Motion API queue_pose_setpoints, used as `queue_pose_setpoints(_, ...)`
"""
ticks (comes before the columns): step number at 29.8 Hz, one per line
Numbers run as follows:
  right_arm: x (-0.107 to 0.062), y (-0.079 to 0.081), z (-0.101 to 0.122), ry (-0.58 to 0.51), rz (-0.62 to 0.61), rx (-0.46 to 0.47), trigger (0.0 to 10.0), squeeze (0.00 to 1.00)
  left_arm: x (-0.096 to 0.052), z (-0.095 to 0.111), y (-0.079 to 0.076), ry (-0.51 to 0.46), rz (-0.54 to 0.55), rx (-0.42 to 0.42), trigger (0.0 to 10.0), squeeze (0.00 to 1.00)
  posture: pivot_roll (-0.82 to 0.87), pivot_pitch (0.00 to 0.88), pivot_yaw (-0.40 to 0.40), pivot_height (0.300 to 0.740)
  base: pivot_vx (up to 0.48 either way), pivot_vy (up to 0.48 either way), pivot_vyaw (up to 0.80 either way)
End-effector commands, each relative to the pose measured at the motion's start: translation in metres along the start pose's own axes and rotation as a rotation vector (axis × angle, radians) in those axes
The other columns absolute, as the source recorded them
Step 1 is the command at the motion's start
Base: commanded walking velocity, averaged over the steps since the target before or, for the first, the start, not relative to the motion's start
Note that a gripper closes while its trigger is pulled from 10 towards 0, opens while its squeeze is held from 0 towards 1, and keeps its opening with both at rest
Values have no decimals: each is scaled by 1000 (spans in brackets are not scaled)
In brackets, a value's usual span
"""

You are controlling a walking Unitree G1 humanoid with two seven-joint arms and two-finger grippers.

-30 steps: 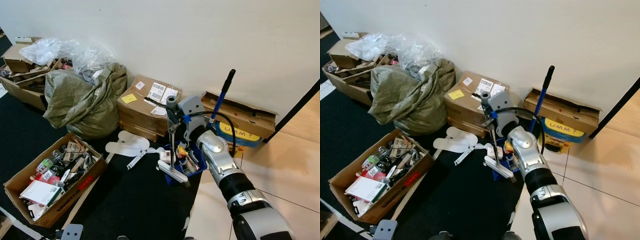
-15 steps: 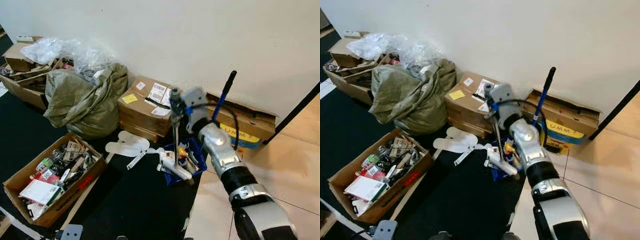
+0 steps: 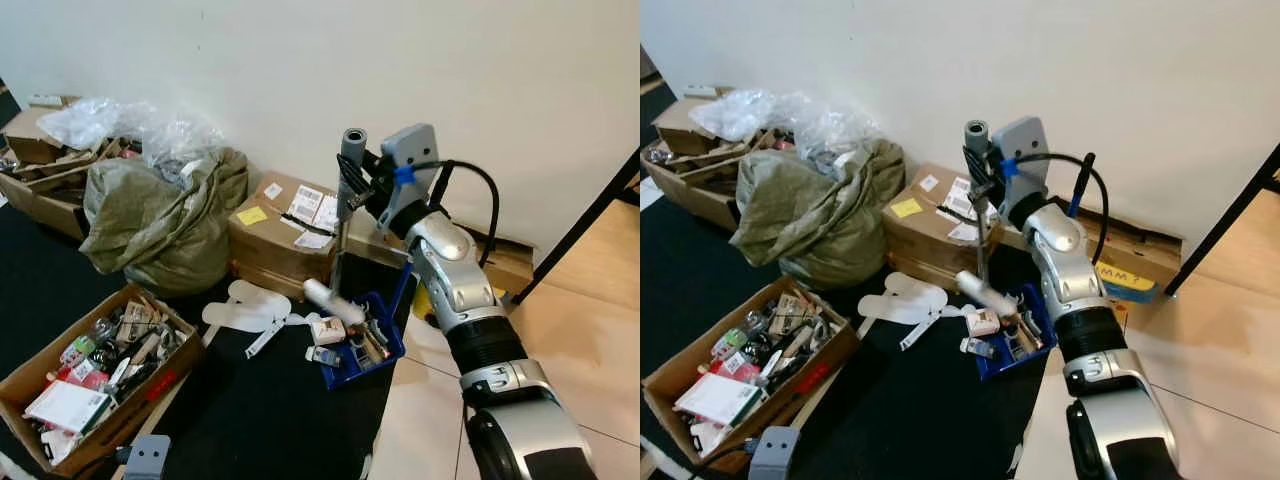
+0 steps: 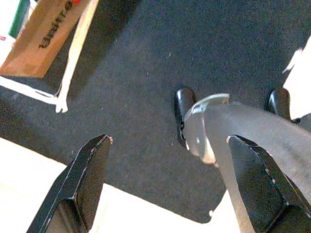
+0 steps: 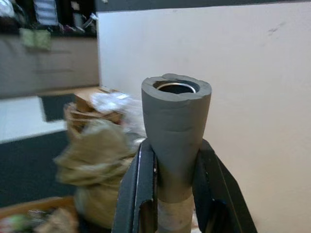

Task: Sweep floor

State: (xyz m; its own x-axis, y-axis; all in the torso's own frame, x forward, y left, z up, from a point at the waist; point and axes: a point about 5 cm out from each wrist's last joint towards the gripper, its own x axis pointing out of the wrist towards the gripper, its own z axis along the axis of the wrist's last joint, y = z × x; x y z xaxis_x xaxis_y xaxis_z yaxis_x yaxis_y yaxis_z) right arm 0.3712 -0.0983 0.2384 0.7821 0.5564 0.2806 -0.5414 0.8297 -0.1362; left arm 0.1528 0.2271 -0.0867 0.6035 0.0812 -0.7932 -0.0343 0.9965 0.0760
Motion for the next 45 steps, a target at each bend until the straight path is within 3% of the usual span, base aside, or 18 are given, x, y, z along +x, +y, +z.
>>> queue_pose_setpoints(1,-1,9,-1,-10,29,99,10000,0,-1,-8,-4,37,-2,-6,10000,0,-35,52,2,740,0,0,0)
queue_pose_setpoints(9,-4,29,-17,38,26,247,10000,0,3,1,-9,33,5,-3,10000,0,-47,14,1,740,0,0,0)
queue_pose_setpoints(12,-5,42,-34,104,27,294,10000,0,3,2,-9,35,7,-15,10000,0,-52,3,2,740,0,0,0)
queue_pose_setpoints(17,-11,55,-53,171,58,306,10000,0,4,5,-9,27,-1,-22,10000,0,-48,1,1,740,0,0,0)
queue_pose_setpoints(19,-21,63,-71,239,73,308,10000,0,4,9,-2,8,-3,-28,10000,0,-41,0,-2,740,0,0,0)
queue_pose_setpoints(22,-27,68,-78,256,89,334,10000,0,3,11,7,2,6,-29,10000,0,-41,0,1,740,175,0,525)
queue_pose_setpoints(29,-26,64,-76,241,48,364,10000,0,2,11,15,6,10,-18,10000,0,-44,0,5,740,170,0,338)
queue_pose_setpoints(36,-23,58,-73,230,19,358,10000,0,3,9,6,12,-2,-15,10000,0,-38,0,6,740,153,0,0)
queue_pose_setpoints(45,-24,63,-73,227,55,352,10000,0,3,5,0,20,-15,-11,10000,0,-36,0,10,740,380,0,0)
